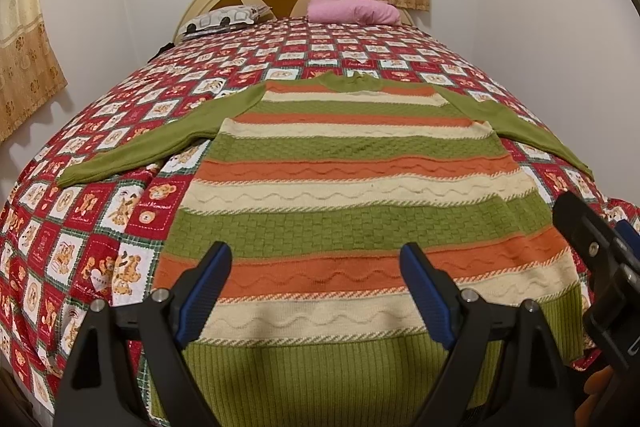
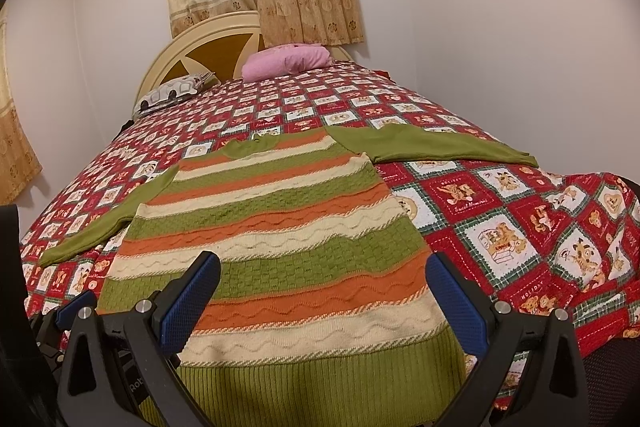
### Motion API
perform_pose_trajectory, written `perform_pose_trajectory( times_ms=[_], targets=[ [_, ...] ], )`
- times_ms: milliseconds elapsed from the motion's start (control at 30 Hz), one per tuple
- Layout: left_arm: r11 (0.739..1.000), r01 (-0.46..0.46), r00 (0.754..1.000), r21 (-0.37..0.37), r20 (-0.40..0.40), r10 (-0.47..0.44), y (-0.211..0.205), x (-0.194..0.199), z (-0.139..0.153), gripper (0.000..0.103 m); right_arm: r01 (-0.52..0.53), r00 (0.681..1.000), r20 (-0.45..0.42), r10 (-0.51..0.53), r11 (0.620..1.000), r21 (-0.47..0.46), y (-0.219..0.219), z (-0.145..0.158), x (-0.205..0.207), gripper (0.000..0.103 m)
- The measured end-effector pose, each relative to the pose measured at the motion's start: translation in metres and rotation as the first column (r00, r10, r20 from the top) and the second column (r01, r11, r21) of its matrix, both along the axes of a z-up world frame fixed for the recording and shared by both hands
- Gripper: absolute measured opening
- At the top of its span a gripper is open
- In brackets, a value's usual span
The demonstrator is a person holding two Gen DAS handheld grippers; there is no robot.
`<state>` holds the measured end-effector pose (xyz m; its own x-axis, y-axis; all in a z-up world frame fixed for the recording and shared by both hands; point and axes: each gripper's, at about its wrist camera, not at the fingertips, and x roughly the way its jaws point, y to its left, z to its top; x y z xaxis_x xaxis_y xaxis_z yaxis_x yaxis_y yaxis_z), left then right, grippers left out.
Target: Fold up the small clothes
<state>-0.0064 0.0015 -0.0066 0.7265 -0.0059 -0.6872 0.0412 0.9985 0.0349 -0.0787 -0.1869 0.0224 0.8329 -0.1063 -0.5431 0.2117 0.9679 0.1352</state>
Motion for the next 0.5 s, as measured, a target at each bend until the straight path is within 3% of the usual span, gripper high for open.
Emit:
perform_pose_trajectory(
  times_ms=[500],
  targets=[
    [1.0,-0.001,1.0,-0.002,-0.005,0.001,0.0003,0.0004,-0.0012,0.089,0.0,1.0,-0.013,0.0,1.0,-0.006,-0.0015,-0.0023,0.0025,0.102]
  ],
)
